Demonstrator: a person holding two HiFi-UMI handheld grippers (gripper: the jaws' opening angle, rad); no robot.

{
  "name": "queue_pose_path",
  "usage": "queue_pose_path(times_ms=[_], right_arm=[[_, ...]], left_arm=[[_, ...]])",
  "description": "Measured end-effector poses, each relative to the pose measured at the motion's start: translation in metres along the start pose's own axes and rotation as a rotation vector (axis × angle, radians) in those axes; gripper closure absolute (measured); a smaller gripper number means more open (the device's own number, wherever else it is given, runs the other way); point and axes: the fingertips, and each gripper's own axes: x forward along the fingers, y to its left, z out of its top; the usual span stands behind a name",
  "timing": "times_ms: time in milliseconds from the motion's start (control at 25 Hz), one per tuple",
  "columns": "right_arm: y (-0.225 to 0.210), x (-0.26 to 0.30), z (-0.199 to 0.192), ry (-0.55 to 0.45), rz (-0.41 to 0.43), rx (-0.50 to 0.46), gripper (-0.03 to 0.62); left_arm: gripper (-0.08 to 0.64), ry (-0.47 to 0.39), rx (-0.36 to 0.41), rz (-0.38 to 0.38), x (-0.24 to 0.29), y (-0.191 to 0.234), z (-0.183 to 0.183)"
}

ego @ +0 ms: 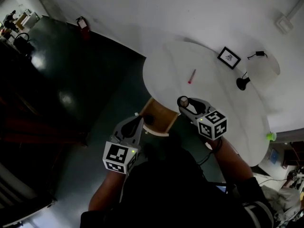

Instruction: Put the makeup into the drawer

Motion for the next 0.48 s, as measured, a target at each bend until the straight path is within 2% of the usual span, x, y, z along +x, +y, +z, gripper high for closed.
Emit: queue_pose_path(times_ms=[200, 480], right_arm=[[0.037, 0.011, 0.016, -0.006, 0.095, -0.030, 0.380], [0.065, 0.017, 0.037, -0.010, 0.209, -0.087, 0.380]], left_arm=[[0.548, 0.004, -0.038, 0.067, -0.020, 0.014, -0.009], [0.548, 0.011, -0.087, 0.131, -0.020, 0.015, -0.010]])
